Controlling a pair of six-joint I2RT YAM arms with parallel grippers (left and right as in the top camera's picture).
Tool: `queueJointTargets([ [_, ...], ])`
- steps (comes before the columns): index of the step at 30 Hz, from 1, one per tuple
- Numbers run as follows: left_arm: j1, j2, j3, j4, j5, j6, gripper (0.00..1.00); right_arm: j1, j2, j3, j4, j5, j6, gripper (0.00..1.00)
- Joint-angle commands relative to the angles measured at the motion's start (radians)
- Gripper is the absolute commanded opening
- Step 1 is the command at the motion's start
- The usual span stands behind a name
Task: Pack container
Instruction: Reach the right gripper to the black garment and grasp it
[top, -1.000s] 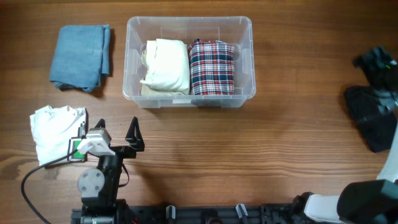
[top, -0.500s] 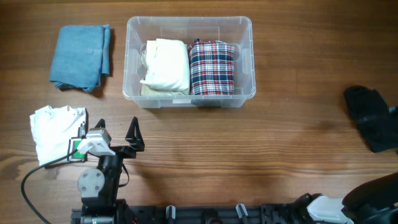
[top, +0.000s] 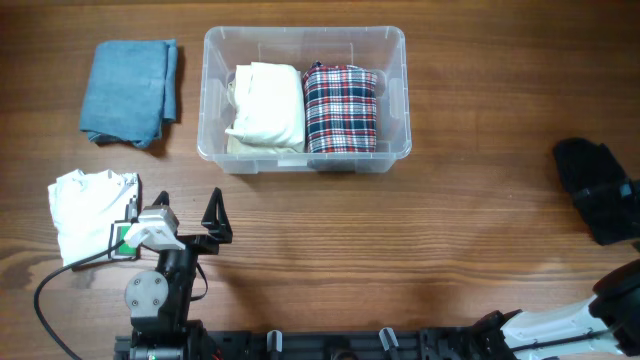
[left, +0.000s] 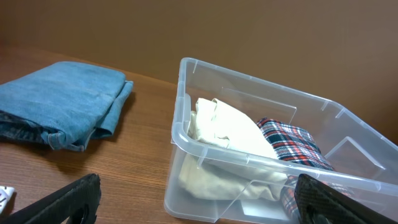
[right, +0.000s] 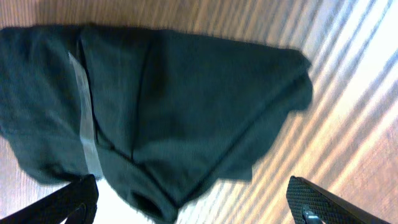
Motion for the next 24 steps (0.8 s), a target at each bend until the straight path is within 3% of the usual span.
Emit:
queueJointTargets([
  [1, 0.006, -0.007, -0.008, 0.000, 0.001, 0.020, 1.00, -0.002, 0.053, -0.003, 0.021, -0.024, -0.034, 0.95],
  [4, 0.006, -0.007, -0.008, 0.000, 0.001, 0.019, 1.00, -0.002, 0.086, -0.003, 0.037, -0.024, -0.033, 0.84],
  [6, 0.006, -0.007, -0.008, 0.000, 0.001, 0.020, 1.00, -0.002, 0.100, -0.003, 0.048, -0.024, -0.033, 0.68],
  [8, 0.006, -0.007, -0.008, 0.000, 0.001, 0.019, 1.00, -0.002, 0.111, -0.003, 0.063, -0.023, -0.033, 0.34],
  [11, 0.006, -0.007, -0.008, 0.000, 0.001, 0.019, 1.00, -0.002, 0.115, -0.003, 0.074, -0.016, -0.033, 0.06],
  [15, 0.006, -0.007, -0.008, 0.000, 0.001, 0.020, 1.00, -0.002, 0.115, -0.003, 0.074, -0.037, -0.032, 0.04],
  [24, 0.006, -0.007, -0.008, 0.000, 0.001, 0.019, 1.00, 0.063, 0.013, 0.005, 0.095, -0.340, -0.040, 0.04],
])
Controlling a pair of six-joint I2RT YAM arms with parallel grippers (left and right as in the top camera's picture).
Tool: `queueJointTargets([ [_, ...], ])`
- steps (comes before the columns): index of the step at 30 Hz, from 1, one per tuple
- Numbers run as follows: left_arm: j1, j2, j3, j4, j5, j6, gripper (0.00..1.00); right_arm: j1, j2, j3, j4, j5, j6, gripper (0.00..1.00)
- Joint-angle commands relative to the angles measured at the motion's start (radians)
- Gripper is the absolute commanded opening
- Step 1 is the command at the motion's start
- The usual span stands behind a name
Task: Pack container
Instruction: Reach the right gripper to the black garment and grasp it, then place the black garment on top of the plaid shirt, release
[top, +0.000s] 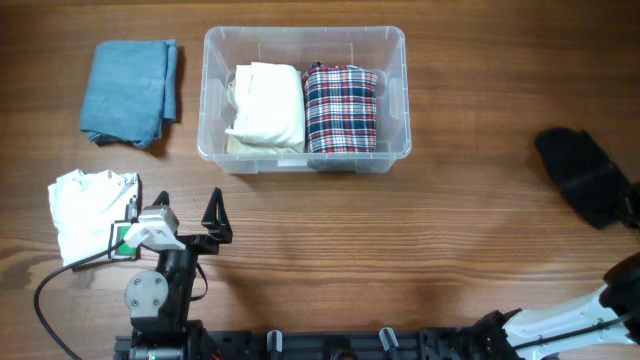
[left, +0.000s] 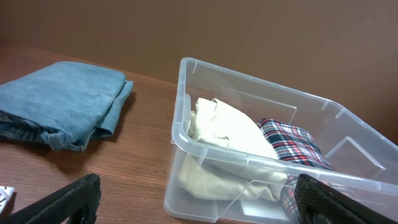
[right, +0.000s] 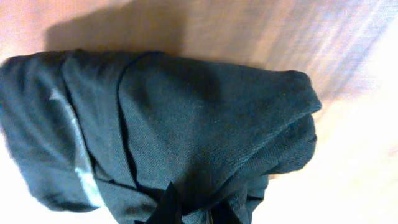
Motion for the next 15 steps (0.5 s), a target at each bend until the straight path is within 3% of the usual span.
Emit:
queueJointTargets([
  [1, 0.006, -0.007, -0.008, 0.000, 0.001, 0.019, 1.00, 0.060, -0.089, 0.005, 0.014, -0.168, -0.008, 0.04],
  [15, 0.006, -0.007, -0.008, 0.000, 0.001, 0.019, 1.00, 0.325, -0.443, 0.005, 0.167, -0.512, 0.101, 0.04],
])
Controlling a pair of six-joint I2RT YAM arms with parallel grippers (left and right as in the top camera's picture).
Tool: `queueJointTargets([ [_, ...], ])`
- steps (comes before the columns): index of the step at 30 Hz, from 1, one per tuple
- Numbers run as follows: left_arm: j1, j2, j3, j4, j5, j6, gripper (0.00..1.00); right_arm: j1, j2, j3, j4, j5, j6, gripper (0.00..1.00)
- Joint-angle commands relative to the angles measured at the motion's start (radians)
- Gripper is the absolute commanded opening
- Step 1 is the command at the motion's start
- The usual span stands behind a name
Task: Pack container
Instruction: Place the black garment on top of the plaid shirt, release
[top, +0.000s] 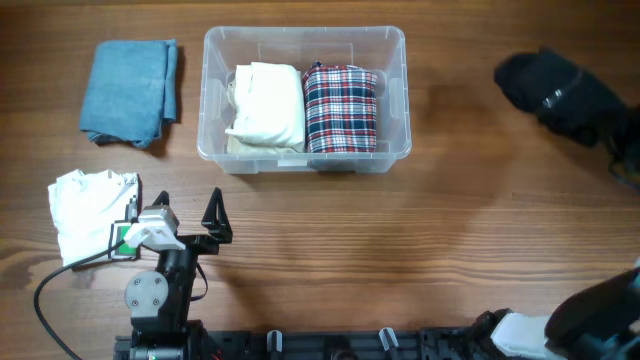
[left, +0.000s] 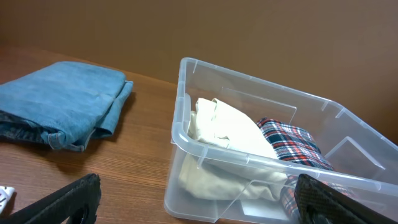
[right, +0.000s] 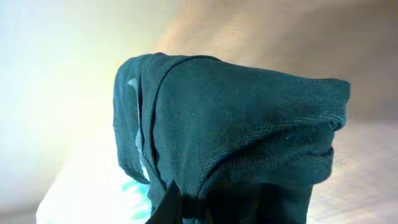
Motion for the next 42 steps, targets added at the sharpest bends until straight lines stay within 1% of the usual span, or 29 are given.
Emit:
queueJointTargets([
  [1, 0.006, -0.007, -0.008, 0.000, 0.001, 0.019, 1.00, 0.084, -0.123, 0.007, 0.089, -0.267, 0.018, 0.04],
  [3, 0.006, -0.007, -0.008, 0.000, 0.001, 0.020, 1.00, 0.142, -0.164, 0.007, 0.163, -0.359, 0.010, 0.04],
  [5, 0.006, -0.007, -0.008, 0.000, 0.001, 0.020, 1.00, 0.210, -0.195, 0.007, 0.218, -0.374, 0.008, 0.04],
  [6, 0.006, -0.007, -0.008, 0.000, 0.001, 0.019, 1.00, 0.272, -0.212, 0.007, 0.254, -0.362, -0.007, 0.04],
  [8, 0.006, -0.007, -0.008, 0.000, 0.001, 0.020, 1.00, 0.365, -0.220, 0.007, 0.293, -0.328, -0.008, 0.04],
  [10, 0.006, -0.007, -0.008, 0.000, 0.001, 0.020, 1.00, 0.480, -0.219, 0.007, 0.343, -0.284, -0.052, 0.04],
  [14, 0.006, -0.007, -0.008, 0.000, 0.001, 0.020, 1.00, 0.688, -0.201, 0.007, 0.377, -0.095, -0.143, 0.04],
  [18, 0.006, -0.007, -0.008, 0.000, 0.001, 0.020, 1.00, 0.843, -0.119, 0.007, 0.436, -0.036, -0.217, 0.04],
  [22, 0.006, -0.007, -0.008, 0.000, 0.001, 0.020, 1.00, 0.885, -0.019, 0.007, 0.531, -0.035, -0.205, 0.04],
  [23, 0.006, -0.007, -0.008, 0.000, 0.001, 0.020, 1.00, 0.887, 0.019, 0.007, 0.576, -0.037, -0.173, 0.04],
  [26, 0.006, -0.007, -0.008, 0.000, 0.001, 0.020, 1.00, 0.887, 0.096, 0.007, 0.644, -0.023, -0.127, 0.04],
  [29, 0.006, -0.007, -0.008, 0.000, 0.001, 0.020, 1.00, 0.887, 0.141, 0.007, 0.665, 0.035, -0.109, 0.04],
  [39, 0.006, -0.007, -0.008, 0.000, 0.001, 0.020, 1.00, 0.886, 0.237, 0.007, 0.701, 0.068, -0.108, 0.04],
  [42, 0.006, -0.007, -0.008, 0.000, 0.001, 0.019, 1.00, 0.887, 0.258, 0.007, 0.700, 0.090, -0.079, 0.04],
])
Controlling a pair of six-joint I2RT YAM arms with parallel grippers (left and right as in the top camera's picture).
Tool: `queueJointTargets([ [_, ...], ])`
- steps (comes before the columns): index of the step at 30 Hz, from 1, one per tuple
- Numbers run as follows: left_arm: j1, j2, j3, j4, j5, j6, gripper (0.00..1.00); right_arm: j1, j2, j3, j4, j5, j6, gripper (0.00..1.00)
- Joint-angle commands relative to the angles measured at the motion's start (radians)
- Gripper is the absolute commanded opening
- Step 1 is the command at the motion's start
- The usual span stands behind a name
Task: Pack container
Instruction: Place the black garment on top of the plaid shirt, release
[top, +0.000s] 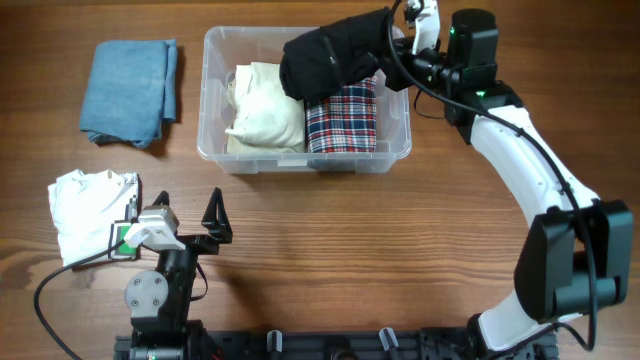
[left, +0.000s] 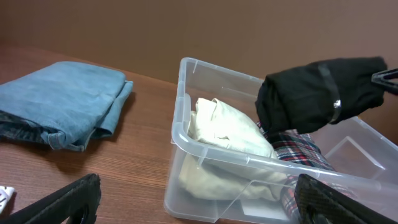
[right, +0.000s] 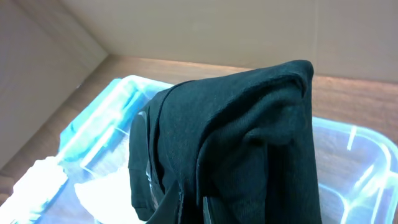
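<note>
A clear plastic container (top: 208, 100) at the back of the table holds a folded cream garment (top: 262, 108) and a plaid garment (top: 342, 128). A black garment (top: 328, 55) hangs over the container's right half, partly covering both pieces. My right gripper (top: 398, 32) is shut on it. In the right wrist view the black garment (right: 236, 130) fills the frame above the container (right: 348, 155), with the gripper (right: 189, 208) pinching the cloth. My left gripper (top: 188, 212) is open near the front left. It faces the container (left: 186, 134) with nothing between its fingers (left: 62, 199).
A folded blue garment (top: 128, 88) lies at the back left. A white garment (top: 88, 212) lies at the front left beside the left arm. The right arm (top: 530, 170) reaches from the front right across to the container.
The right gripper, still shut on the black garment, was over the table at the far right back. Now it holds the garment above the container. The left arm has not moved.
The right gripper was open over the black garment lying at the table's right edge. Then it was shut on the garment there. After that it held the garment farther back, right of the container, and now over the container.
</note>
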Motion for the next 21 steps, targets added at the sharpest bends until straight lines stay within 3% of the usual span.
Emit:
queueJointTargets([
  [1, 0.006, -0.007, -0.008, 0.000, 0.001, 0.020, 1.00, 0.000, 0.030, 0.009, 0.022, 0.029, 0.038, 0.04],
  [3, 0.006, -0.007, -0.008, 0.000, 0.001, 0.020, 1.00, 0.000, 0.036, 0.009, 0.023, 0.037, 0.045, 0.04],
  [4, 0.006, -0.007, -0.008, 0.000, 0.001, 0.020, 1.00, 0.000, 0.039, 0.009, 0.021, 0.048, 0.060, 0.13],
  [7, 0.006, -0.007, -0.008, 0.000, 0.001, 0.020, 1.00, 0.000, 0.039, 0.009, 0.022, 0.048, 0.060, 0.57],
  [10, 0.006, -0.007, -0.008, 0.000, 0.001, 0.020, 1.00, 0.000, 0.039, 0.009, 0.019, 0.048, 0.060, 0.68],
  [16, 0.006, -0.007, -0.008, 0.000, 0.001, 0.020, 1.00, 0.000, 0.035, 0.009, 0.020, 0.003, 0.082, 0.63],
  [18, 0.006, -0.007, -0.008, 0.000, 0.001, 0.019, 1.00, 0.000, 0.028, 0.009, 0.018, 0.002, 0.087, 0.48],
  [19, 0.006, -0.007, -0.008, 0.000, 0.001, 0.019, 1.00, 0.000, 0.022, 0.010, 0.019, 0.002, 0.092, 0.34],
  [20, 0.006, -0.007, -0.008, 0.000, 0.001, 0.020, 1.00, 0.000, 0.016, 0.011, 0.019, 0.003, 0.095, 0.13],
  [21, 0.006, -0.007, -0.008, 0.000, 0.001, 0.020, 1.00, 0.000, 0.012, 0.017, 0.013, 0.010, 0.094, 0.04],
])
